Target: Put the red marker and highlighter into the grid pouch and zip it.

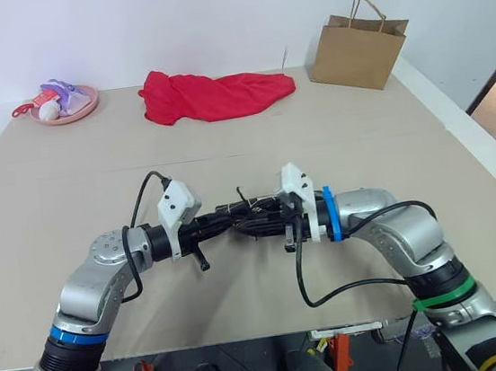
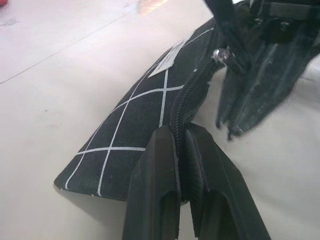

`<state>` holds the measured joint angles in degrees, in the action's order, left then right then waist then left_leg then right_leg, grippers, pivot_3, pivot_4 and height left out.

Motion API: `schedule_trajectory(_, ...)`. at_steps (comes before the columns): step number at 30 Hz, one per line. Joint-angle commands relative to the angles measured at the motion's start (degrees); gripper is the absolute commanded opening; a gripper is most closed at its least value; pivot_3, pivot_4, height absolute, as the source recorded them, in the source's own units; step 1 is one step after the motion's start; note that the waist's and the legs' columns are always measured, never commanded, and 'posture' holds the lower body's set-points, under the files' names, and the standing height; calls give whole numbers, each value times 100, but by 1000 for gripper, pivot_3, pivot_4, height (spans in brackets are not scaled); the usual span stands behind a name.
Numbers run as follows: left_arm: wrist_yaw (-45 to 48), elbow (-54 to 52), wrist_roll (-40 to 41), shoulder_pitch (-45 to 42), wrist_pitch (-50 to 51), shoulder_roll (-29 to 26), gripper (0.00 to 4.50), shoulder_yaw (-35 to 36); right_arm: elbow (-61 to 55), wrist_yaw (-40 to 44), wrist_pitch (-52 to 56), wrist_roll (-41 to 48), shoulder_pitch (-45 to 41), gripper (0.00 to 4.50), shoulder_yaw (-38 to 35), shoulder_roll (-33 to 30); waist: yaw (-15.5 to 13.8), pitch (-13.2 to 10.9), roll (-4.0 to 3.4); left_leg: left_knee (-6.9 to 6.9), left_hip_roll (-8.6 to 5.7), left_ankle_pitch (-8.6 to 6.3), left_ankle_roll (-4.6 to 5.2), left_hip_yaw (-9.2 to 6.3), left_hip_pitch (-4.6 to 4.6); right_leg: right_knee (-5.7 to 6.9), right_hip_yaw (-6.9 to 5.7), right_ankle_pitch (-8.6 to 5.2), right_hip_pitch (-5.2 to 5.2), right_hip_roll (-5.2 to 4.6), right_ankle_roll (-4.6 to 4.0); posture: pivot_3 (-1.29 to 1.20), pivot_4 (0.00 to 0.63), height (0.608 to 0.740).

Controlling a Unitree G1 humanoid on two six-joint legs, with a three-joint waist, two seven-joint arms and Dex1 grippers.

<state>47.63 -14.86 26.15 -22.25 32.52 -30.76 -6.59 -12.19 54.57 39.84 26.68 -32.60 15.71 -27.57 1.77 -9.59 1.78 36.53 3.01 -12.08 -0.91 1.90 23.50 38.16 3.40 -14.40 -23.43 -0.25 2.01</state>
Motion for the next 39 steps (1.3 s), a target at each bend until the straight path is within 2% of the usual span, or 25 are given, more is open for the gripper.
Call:
schedule_trajectory(1, -41, -186, 18, -8, 2, -3, 0, 86, -396, 156, 84, 150, -169, 91, -112, -109, 0, 0, 0, 0, 0, 0, 0, 0, 0, 0, 0, 0, 0, 0, 0, 0, 150, 740)
schedule_trajectory(5, -19, -162, 23, -16, -6, -3, 0, 83, -654, 201, 367, 274, -303, 91, -153, -257, -2, 0, 0, 0, 1, 0, 0, -1, -1, 0, -1, 0, 0, 1, 0, 0, 150, 740)
schedule_trajectory(9, 17, -98, 2, -45, -59, 20, 0, 54, -599, -95, 622, -367, -492, 91, 429, -364, 6, 0, 0, -1, 2, 0, 0, -2, -2, 0, -2, -1, 0, 3, 0, 0, 150, 740)
schedule_trajectory(15, -98, -48, -69, -64, -85, 136, 0, 53, -400, -424, 761, -684, -706, 91, 477, -279, -1, 0, 0, -3, 2, 0, 0, -6, -1, 1, -5, -2, -2, 4, -4, 0, 150, 740)
schedule_trajectory(28, -2147, -66, -1058, -497, 115, 1085, 0, 90, 351, -587, 310, -1662, -1143, 91, 868, -223, -21, 0, 1, -2, -3, 0, 0, -16, 6, 1, -11, 1, -2, 0, -8, 0, 150, 740)
schedule_trajectory(35, -1890, -527, -684, -497, 284, 1292, 0, -16, 1015, -568, -51, -1898, -1434, 91, 831, 84, -13, 0, 1, -2, -4, 0, 0, -16, 12, 0, -11, 15, -7, -1, -31, 0, 150, 740)
schedule_trajectory(39, -1690, -644, -493, -485, 373, 1297, 0, -55, 1184, -318, -393, -2043, -1401, 91, 1072, 177, -17, 0, 1, -2, -3, 0, 0, -22, 14, 0, -18, 15, -6, 1, -33, 0, 150, 740)
